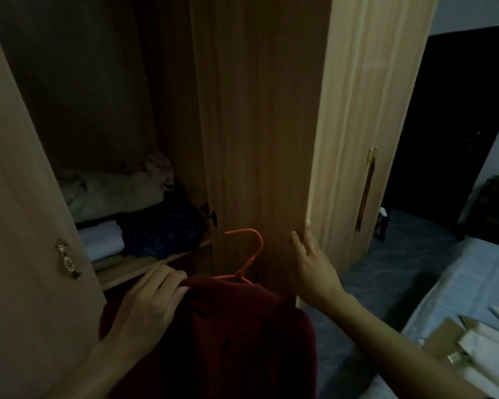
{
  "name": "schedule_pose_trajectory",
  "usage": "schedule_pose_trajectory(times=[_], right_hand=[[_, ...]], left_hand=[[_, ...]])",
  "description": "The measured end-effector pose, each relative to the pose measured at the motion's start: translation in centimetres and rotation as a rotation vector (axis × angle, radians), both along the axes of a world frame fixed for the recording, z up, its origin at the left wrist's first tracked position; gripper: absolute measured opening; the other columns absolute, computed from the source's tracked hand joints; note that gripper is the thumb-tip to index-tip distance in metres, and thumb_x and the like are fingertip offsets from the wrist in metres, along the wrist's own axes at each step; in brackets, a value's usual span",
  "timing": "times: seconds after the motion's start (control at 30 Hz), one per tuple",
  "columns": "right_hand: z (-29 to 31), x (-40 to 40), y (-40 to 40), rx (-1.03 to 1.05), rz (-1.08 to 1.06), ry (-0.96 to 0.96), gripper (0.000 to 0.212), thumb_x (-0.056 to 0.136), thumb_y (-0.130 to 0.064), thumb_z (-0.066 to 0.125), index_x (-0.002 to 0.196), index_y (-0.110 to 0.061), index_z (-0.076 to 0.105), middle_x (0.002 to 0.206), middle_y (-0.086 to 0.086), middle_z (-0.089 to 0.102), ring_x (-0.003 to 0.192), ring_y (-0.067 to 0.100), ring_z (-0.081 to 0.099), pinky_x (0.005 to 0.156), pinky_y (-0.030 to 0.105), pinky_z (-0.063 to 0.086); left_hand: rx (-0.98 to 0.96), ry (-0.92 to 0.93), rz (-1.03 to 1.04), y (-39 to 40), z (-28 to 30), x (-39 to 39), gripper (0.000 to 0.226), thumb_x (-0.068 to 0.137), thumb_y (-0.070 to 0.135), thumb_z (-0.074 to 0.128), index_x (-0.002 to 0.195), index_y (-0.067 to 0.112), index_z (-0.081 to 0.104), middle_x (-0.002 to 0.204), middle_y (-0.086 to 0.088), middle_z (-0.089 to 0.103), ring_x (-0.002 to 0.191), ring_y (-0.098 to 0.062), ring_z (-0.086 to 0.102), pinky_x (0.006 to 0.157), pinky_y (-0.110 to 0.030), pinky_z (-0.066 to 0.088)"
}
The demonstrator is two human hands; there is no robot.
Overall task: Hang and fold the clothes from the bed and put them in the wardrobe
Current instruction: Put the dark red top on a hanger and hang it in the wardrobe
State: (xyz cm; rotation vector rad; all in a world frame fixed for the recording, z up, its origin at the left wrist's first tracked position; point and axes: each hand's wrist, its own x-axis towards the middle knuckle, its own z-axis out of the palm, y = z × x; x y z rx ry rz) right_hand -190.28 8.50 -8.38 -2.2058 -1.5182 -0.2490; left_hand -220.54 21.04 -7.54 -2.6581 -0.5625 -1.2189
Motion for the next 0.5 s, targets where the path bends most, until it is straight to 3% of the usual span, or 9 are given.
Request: schedule_pose_trajectory(times=[0.13,0.27,0.37,0.43,0.5], right_hand=[[-0.3,-0.1,-0.5,0.050,0.073,0.051,0.075,0.095,-0.033,0.056,0.155,-0.021,0.012,0.162,0.009,-0.020,0.146,0.027,0.024,0.109,0.032,0.037],[-0.1,-1.4,-0.9,0.172,0.237,0.133,0.067,0.097,-0.047,0.048,0.154,-0.031,0.017,0.162,-0.010,-0.016,0.148,0.010,0.012,0.112,0.026,0.026],[0.2,-2.1,-0.7,0.174,0.363,0.147,0.061,0.095,-0.053,0.048,0.150,-0.031,0.030,0.159,-0.013,0.014,0.143,0.004,0.023,0.114,0.027,0.031],[0.4,-2.3,-0.1,0.206,0.366,0.116,0.047,0.095,-0.047,0.052,0.137,-0.027,0.046,0.138,-0.013,0.041,0.124,0.002,0.042,0.103,0.026,0.044],[0.7,-2.5,0.6,0.252,0.361,0.113,0.031,0.095,-0.041,0.052,0.123,-0.028,0.056,0.114,-0.015,0.049,0.102,0.002,0.049,0.088,0.025,0.049]], left_hand=[[0.006,-0.014,-0.004,0.8,0.5,1.4,0.028,0.098,0.024,0.048,0.096,0.004,0.068,0.089,-0.003,0.060,0.078,-0.016,0.056,0.074,-0.026,0.044],[-0.022,-0.039,0.004,1.3,1.0,2.2,0.026,0.098,0.024,0.049,0.095,0.005,0.066,0.088,0.000,0.056,0.077,-0.015,0.053,0.073,-0.026,0.043],[-0.017,-0.082,0.043,1.6,1.5,2.2,0.025,0.097,0.024,0.049,0.095,0.005,0.066,0.088,-0.001,0.057,0.078,-0.012,0.050,0.077,-0.019,0.037],[-0.009,-0.112,0.072,1.8,1.7,2.1,0.026,0.097,0.023,0.050,0.095,0.003,0.066,0.088,-0.004,0.059,0.081,-0.011,0.049,0.081,-0.016,0.035],[0.011,-0.139,0.099,2.0,1.9,1.8,0.027,0.097,0.023,0.050,0.096,0.001,0.066,0.088,-0.005,0.060,0.082,-0.011,0.050,0.082,-0.017,0.036]])
